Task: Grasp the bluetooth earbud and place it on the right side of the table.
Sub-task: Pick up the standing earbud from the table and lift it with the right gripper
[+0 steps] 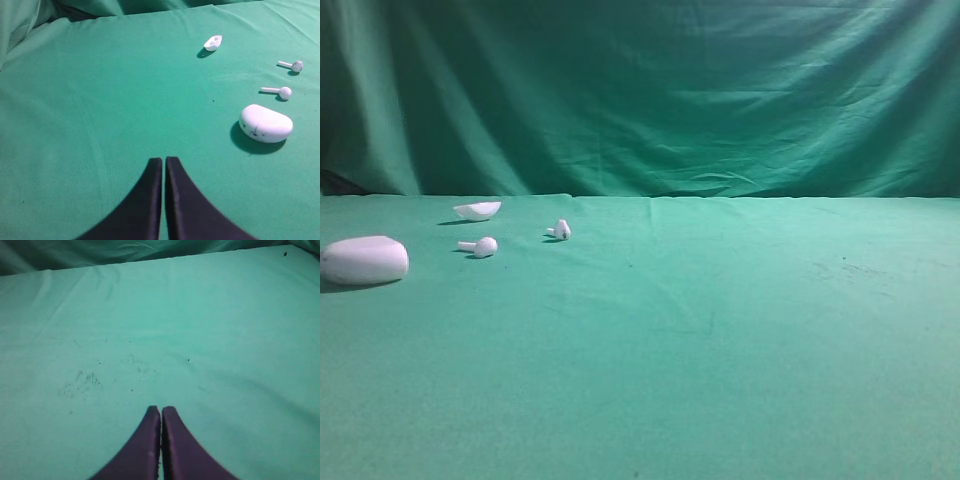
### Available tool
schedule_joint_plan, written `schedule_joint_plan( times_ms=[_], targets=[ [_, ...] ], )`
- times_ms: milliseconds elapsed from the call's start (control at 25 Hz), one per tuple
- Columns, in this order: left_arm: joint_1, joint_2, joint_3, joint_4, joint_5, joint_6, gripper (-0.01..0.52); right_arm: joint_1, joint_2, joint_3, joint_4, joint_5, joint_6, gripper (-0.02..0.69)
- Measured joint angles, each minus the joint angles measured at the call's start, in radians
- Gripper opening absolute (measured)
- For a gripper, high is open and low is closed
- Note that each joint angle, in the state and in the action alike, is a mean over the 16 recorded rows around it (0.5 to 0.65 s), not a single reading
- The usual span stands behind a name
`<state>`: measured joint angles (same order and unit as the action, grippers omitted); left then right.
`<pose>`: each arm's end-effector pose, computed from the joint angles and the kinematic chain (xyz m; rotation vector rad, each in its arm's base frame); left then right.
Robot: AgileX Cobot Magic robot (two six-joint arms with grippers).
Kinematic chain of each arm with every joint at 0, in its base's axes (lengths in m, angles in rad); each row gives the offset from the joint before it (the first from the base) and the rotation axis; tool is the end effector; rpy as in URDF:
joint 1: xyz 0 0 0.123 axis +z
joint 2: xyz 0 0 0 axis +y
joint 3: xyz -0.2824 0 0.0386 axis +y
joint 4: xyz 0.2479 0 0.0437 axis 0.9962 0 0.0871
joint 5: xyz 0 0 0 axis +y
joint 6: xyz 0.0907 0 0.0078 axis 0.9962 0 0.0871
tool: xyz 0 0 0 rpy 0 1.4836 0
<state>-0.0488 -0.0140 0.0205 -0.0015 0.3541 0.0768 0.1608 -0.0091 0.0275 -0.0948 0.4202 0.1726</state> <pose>0.0528 -0.0026 0.1750 0.1148 1.8407 0.0181 0.0512 0.0047 0.1669 -0.0459 1.9218 0.1287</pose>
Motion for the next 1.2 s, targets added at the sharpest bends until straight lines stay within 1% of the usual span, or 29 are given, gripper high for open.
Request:
schedule_joint_plan(
  times_ms=[560, 720, 840, 1080, 1200],
  targets=[
    [0.0, 0.0, 0.0, 0.0, 0.0, 0.0, 0.0, 0.0, 0.0, 0.0, -0.002, -0.001, 0.0, 0.0],
    [0.0, 0.0, 0.0, 0.0, 0.0, 0.0, 0.0, 0.0, 0.0, 0.0, -0.013, -0.024, -0.001, 0.0],
    [0.0, 0.0, 0.0, 0.0, 0.0, 0.0, 0.0, 0.0, 0.0, 0.001, -0.022, -0.09, 0.0, 0.0],
    [0.0, 0.0, 0.0, 0.0, 0.0, 0.0, 0.0, 0.0, 0.001, -0.006, -0.036, -0.316, 0.001, 0.0],
    [0.0, 0.0, 0.0, 0.0, 0.0, 0.0, 0.0, 0.0, 0.015, -0.039, -0.036, -0.378, 0.004, 0.0]
  ],
)
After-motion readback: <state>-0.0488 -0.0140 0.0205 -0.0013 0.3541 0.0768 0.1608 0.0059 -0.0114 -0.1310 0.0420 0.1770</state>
